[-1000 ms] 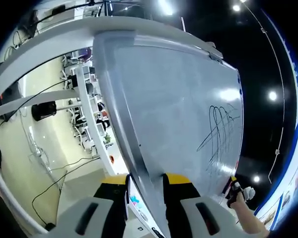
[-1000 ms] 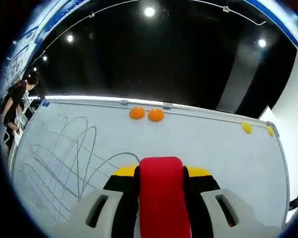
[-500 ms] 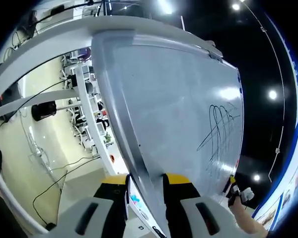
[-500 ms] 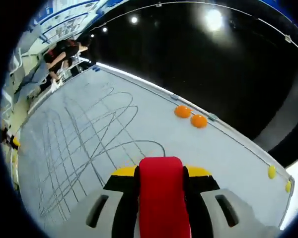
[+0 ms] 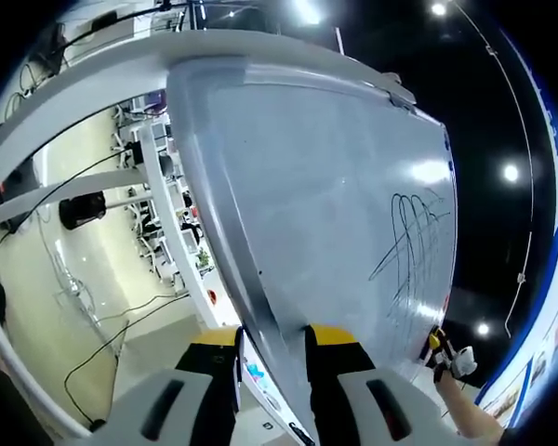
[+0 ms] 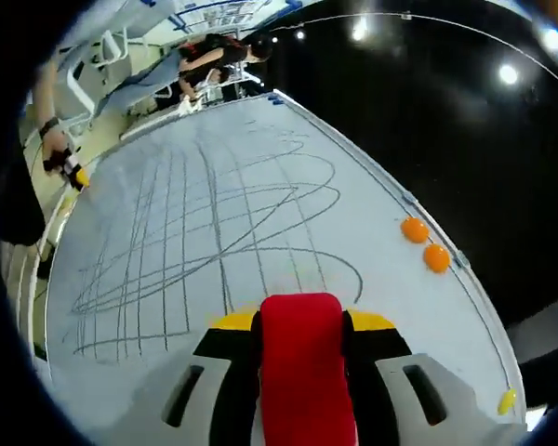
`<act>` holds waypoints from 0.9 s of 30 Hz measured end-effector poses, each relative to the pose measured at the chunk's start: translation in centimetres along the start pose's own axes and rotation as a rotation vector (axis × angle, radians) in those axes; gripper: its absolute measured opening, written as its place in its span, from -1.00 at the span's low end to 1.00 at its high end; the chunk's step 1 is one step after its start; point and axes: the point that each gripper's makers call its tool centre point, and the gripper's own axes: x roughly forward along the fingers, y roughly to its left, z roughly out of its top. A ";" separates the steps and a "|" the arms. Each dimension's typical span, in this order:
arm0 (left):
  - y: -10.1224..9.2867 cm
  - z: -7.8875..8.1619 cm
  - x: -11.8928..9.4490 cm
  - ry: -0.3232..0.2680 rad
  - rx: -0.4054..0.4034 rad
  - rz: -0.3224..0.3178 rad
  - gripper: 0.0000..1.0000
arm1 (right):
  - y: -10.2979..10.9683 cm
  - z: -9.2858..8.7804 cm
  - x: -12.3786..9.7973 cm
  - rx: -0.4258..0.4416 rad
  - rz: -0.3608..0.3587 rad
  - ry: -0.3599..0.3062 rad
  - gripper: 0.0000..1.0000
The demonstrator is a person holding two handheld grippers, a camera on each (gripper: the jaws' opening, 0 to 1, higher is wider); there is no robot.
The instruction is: Wipe the writing off the whiteboard with the eraser
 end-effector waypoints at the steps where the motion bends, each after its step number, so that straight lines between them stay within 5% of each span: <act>1: 0.0 0.0 0.0 0.001 0.001 0.002 -0.42 | 0.7 0.1 0.0 -0.036 0.033 0.002 -0.28; 7: -0.1 -0.2 -0.1 0.001 0.007 0.004 -0.42 | 6.6 0.3 -0.1 -0.242 0.185 0.015 -0.28; 10: -0.1 -0.3 -0.1 0.003 0.008 0.004 -0.43 | 8.2 0.1 -0.4 -0.239 0.176 0.015 -0.28; 27: -0.2 -0.6 -0.1 0.000 0.010 0.000 -0.45 | 9.5 -0.4 -1.1 -0.135 0.096 -0.042 -0.28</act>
